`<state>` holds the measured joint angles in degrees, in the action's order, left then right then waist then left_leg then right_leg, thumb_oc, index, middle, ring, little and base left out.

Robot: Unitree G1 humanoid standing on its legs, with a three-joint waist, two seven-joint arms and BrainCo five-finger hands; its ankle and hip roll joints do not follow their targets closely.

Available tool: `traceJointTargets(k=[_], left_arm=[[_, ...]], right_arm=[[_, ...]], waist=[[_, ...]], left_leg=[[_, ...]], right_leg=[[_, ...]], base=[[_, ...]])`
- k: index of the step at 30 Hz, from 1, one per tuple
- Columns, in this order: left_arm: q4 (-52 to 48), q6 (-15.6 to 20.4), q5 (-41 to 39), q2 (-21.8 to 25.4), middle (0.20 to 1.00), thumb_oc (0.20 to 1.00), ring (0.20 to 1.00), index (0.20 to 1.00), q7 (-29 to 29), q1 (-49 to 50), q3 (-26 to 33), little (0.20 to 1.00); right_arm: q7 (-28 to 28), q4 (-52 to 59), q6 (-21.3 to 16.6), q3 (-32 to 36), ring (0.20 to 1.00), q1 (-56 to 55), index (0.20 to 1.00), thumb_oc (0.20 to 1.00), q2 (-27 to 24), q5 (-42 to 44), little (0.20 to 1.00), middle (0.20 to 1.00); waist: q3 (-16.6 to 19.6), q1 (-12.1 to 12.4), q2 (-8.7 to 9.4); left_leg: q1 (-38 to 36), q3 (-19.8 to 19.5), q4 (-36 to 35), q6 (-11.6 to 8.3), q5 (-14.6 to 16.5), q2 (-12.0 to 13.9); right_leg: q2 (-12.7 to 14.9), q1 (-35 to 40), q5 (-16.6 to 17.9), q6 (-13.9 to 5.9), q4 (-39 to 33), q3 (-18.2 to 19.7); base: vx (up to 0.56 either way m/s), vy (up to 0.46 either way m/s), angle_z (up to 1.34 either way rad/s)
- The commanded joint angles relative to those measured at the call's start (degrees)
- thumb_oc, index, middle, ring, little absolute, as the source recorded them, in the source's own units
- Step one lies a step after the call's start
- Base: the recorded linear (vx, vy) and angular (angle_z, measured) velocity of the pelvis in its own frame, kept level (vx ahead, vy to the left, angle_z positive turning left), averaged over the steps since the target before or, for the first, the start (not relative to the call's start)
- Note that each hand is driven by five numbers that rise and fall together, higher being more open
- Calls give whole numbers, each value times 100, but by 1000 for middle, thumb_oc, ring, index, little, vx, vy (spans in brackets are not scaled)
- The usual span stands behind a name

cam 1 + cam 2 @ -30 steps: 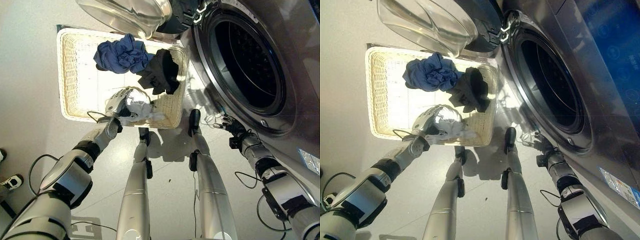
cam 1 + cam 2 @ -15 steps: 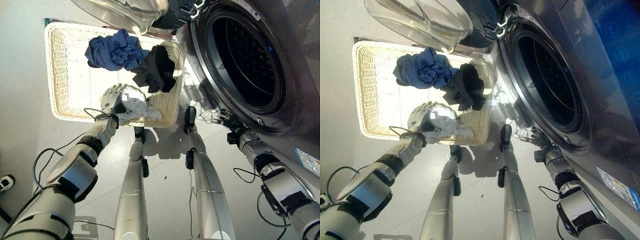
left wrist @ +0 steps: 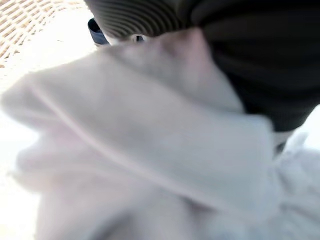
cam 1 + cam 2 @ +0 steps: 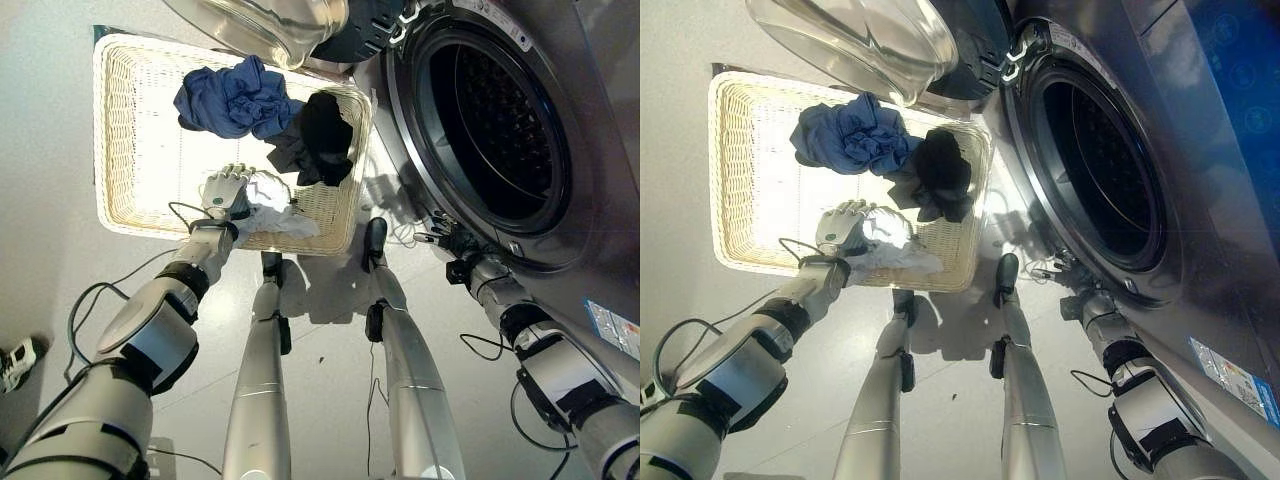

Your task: Put the clothes into the washing machine.

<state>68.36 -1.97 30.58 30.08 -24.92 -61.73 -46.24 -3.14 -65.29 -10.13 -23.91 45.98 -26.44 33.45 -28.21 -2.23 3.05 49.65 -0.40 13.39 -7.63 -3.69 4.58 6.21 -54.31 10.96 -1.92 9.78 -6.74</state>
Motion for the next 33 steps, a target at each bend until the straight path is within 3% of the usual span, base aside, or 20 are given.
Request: traceJointTargets(k=[1,13,16,17,19,21,24,26,30,33], left_arm=[[670,4,-143,-308,200,200,200,200,1026,717,-117,200],[539,229,-1057,-227,200,200,200,200,693,753,173,200],[186,560,-1783,-103,200,200,200,200,190,832,605,200],[-56,847,-2256,-54,200,200,200,200,-49,870,866,200],[-284,919,-2419,-25,200,200,200,200,-128,902,1061,200],[-997,1364,-2767,60,200,200,200,200,-493,1043,1539,200],[-1351,1515,-2587,112,200,200,200,200,-799,1126,1666,200],[-2122,1755,-2138,164,200,200,200,200,-1435,1363,1820,200],[-3162,2040,-1248,139,200,200,200,200,-2128,1667,1910,200],[-3546,2167,-1003,208,200,200,200,200,-2289,1735,1872,200]], right_arm=[[34,181,-261,-14,1000,-53,1000,1000,-65,201,1000,1000],[-98,649,-493,-4,1000,-42,1000,1000,-131,540,1000,1000],[-147,1106,-554,14,1000,-137,1000,1000,-176,793,1000,1000],[-201,1345,-581,50,1000,-209,1000,1000,-198,928,1000,1000],[-170,1583,-562,65,1000,-270,1000,1000,-216,1010,1000,1000],[0,2420,-481,108,1000,-522,1000,1000,-225,1183,1000,1000],[51,2815,-481,133,1000,-678,1000,1000,-230,1276,1000,1000],[152,3600,-434,210,1000,-939,1000,1000,-210,1444,1000,1000],[64,4464,-436,410,1000,-1285,1000,1000,-77,1677,1000,1000],[1,4743,-458,420,1000,-1401,1000,1000,-20,1676,1000,1000]], waist=[[-158,79,-89],[-158,79,-155],[-158,96,-177],[-158,103,-188],[-158,110,-192],[-158,133,-199],[-158,144,-196],[-158,187,-198],[-158,268,-195],[-158,284,-180]], left_leg=[[146,-221,-102,335,-228,-558],[55,-202,-216,312,-302,-569],[-13,-204,-293,297,-336,-559],[-41,-206,-320,291,-343,-559],[-41,-211,-318,286,-342,-562],[-51,-232,-317,280,-334,-583],[-45,-247,-307,281,-325,-595],[-56,-281,-316,290,-310,-615],[-55,-335,-297,330,-280,-654],[-46,-347,-278,341,-271,-665]], right_leg=[[-423,19,-238,-564,512,-60],[-430,57,-240,-565,478,-22],[-426,85,-252,-564,476,-17],[-415,99,-274,-566,485,-21],[-407,96,-289,-565,497,-26],[-374,97,-323,-569,536,-59],[-354,87,-335,-571,560,-85],[-322,97,-355,-578,577,-128],[-275,107,-391,-590,643,-201],[-269,105,-396,-589,669,-224]], base=[[0,0,0],[0,0,0],[0,7,-1],[0,17,-5],[0,8,-2],[0,0,0],[0,0,0],[0,0,0],[3,-6,1],[3,-8,1]])
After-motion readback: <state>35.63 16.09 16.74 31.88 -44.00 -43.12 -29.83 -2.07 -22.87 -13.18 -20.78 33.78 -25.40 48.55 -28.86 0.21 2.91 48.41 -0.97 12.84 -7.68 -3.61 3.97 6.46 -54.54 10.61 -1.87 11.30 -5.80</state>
